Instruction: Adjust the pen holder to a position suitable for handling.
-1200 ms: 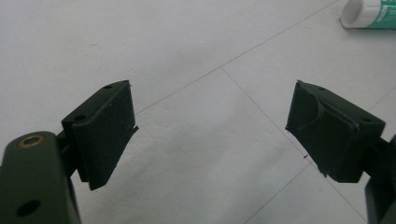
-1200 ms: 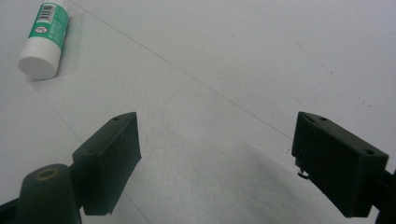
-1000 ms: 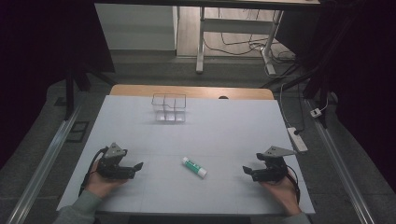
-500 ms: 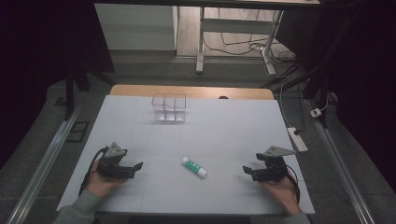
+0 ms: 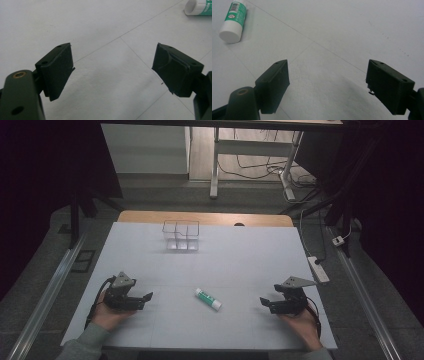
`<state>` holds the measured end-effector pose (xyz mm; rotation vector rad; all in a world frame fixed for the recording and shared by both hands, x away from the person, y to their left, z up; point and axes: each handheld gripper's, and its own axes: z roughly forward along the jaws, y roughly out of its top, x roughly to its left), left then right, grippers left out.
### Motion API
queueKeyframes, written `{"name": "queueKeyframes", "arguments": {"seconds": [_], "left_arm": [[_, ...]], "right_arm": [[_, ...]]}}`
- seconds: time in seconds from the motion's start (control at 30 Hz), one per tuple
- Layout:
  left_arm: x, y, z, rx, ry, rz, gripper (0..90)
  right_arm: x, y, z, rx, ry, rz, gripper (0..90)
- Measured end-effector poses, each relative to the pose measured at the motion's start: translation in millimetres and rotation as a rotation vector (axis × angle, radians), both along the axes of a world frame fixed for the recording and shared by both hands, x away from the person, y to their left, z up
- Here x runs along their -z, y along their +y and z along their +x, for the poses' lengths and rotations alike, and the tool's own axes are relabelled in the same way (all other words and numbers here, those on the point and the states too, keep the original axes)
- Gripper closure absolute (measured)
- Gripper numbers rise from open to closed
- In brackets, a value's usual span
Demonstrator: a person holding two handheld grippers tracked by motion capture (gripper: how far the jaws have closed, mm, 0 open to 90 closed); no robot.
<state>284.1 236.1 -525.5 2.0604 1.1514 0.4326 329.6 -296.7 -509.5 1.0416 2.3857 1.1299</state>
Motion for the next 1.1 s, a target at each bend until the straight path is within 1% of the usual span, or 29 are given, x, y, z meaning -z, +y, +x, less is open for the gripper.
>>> {"name": "queueKeyframes", "arguments": {"seconds": [0.23, 0.4, 0.6, 0.63, 0.67, 0.73, 0.8, 1.0, 1.1], "left_arm": [[0.0, 0.8, 3.4, -0.003, -0.003, 0.001, 17.2], [-0.6, 1.9, 10.2, -0.01, -0.007, -0.001, 17.8], [-1.3, 2.3, 19.1, -0.008, 0.001, -0.001, 19.1], [-2.5, 1.3, 23.4, -0.008, 0.001, -0.001, 19.1], [-2.5, 1.3, 23.4, -0.008, 0.001, -0.001, 19.1], [-5.4, -1.6, 30.3, -0.005, -0.003, -0.009, 19.3], [-7.1, -4.7, 35.1, -0.002, -0.007, 0.0, 19.4], [-7.4, -10.3, 41.3, 0.011, -0.011, 0.009, 20.3], [-5.7, -10.6, 45.1, 0.007, -0.006, 0.01, 20.8]], "right_arm": [[0.5, 0.1, 0.3, -0.001, 0.003, 0.0, 18.1], [0.6, 0.2, 0.4, 0.0, 0.003, 0.0, 18.2], [0.8, 0.2, 0.7, 0.0, 0.004, 0.001, 18.3], [0.8, 0.2, 0.7, 0.0, 0.005, 0.002, 18.3], [0.9, 0.1, 0.9, -0.002, 0.007, 0.007, 18.3], [0.9, 0.0, 0.9, -0.001, 0.008, 0.009, 18.4], [0.8, -0.3, 1.1, 0.0, 0.01, 0.009, 18.4], [0.7, -0.6, 1.2, -0.002, 0.01, 0.014, 18.5], [0.7, -0.6, 1.3, 0.0, 0.009, 0.014, 18.5]]}}
